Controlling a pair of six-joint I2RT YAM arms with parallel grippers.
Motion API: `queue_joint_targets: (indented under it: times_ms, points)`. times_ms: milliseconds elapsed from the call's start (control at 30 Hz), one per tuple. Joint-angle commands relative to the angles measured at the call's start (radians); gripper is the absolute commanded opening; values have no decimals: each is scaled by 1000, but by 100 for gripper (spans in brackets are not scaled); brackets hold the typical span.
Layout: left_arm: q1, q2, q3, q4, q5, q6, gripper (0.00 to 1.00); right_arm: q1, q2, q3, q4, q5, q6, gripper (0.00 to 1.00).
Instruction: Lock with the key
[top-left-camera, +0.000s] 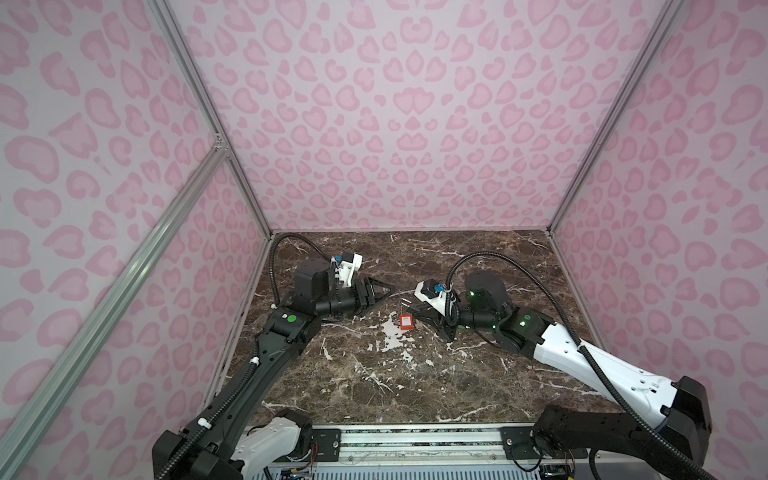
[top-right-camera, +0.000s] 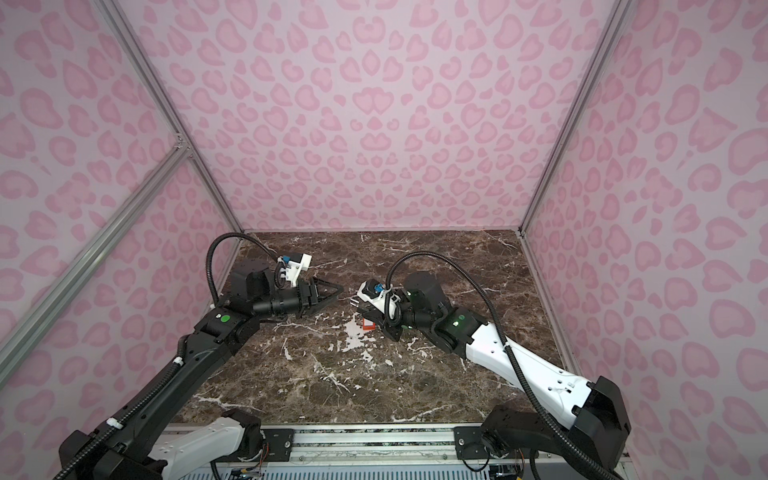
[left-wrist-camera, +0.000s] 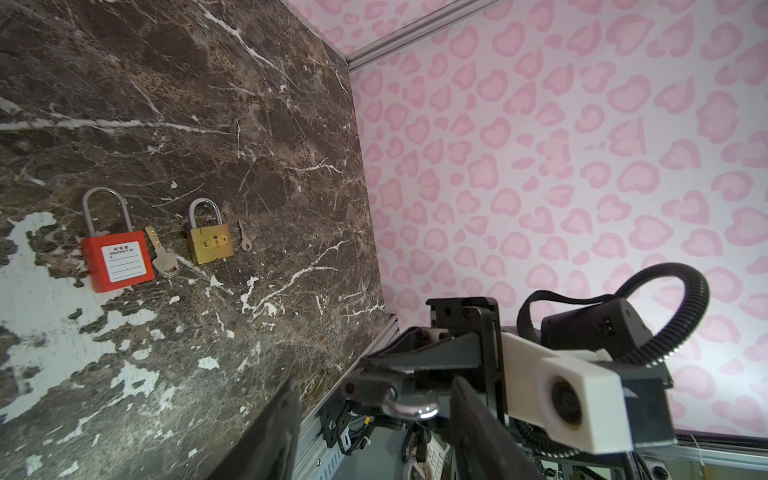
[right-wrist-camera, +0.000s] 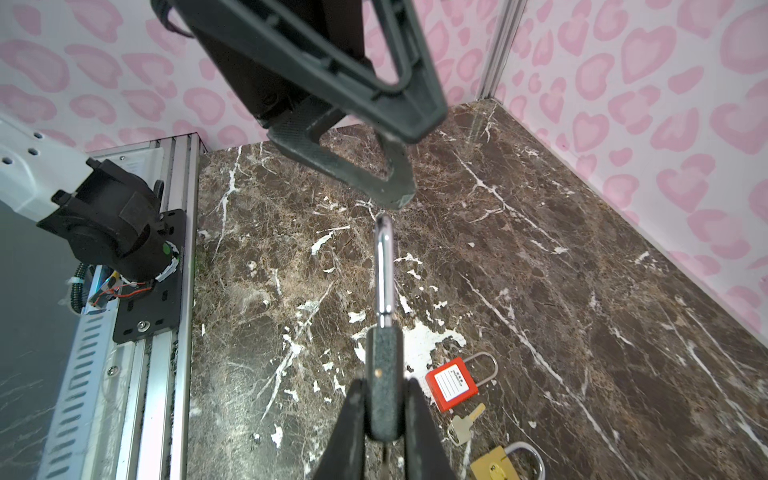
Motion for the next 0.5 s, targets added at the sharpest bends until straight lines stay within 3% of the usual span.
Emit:
queue_joint_targets:
  times_ms: [0,467]
  points:
    - [-10,8,19,49,5,-3,59,12,13,8,-1,11,-22,0]
    - [-59,37,-3,40,36,14,57,12,43,57,-29,7,-45,0]
